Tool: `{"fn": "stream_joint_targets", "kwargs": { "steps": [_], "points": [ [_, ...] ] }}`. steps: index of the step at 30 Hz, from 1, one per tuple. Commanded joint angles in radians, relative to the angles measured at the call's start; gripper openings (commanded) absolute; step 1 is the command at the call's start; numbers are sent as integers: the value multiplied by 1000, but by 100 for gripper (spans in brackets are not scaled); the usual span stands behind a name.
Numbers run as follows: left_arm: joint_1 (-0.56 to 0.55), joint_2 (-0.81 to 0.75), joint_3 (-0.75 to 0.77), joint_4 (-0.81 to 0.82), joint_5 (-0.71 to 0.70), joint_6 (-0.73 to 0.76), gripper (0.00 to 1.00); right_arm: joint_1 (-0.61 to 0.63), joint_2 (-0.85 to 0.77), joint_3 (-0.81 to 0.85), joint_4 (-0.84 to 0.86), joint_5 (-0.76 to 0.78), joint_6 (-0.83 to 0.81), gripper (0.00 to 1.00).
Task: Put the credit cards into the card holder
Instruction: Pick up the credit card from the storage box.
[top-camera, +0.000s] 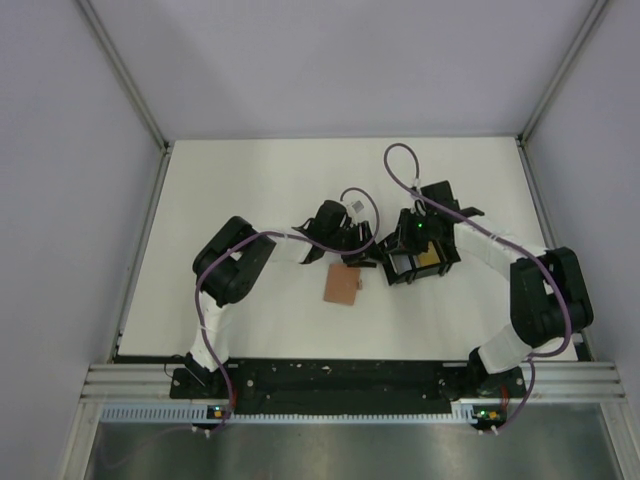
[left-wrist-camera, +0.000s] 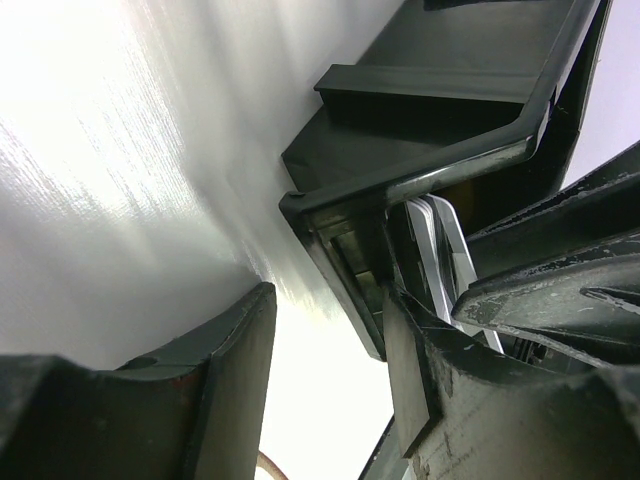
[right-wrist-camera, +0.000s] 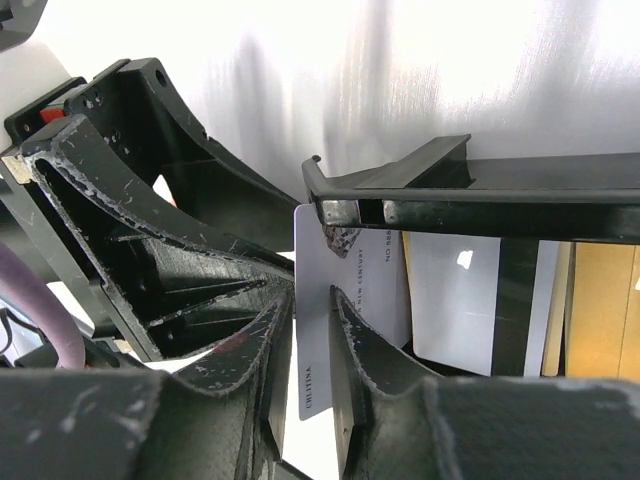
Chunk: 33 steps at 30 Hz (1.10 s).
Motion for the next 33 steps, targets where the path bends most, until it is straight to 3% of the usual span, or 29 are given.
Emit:
{"fn": "stream_joint_targets", "kwargs": {
  "steps": [1, 3, 10, 19, 33],
  "points": [
    [-17, -12, 28, 36, 3, 12, 52, 5, -40, 17, 43, -70, 4, 18],
    [-17, -12, 26, 34, 3, 12, 52, 2, -39, 15, 40, -72, 1, 11],
    [-18, -13, 28, 34, 3, 12, 52, -11, -36, 18, 16, -15, -24, 2],
    [-17, -12, 25, 36, 3, 10, 52, -14, -10, 41, -61, 149, -100, 2],
    [-18, 0, 38, 31, 11, 8, 52, -5, 64, 64, -90, 114, -145, 10]
  ]
}}
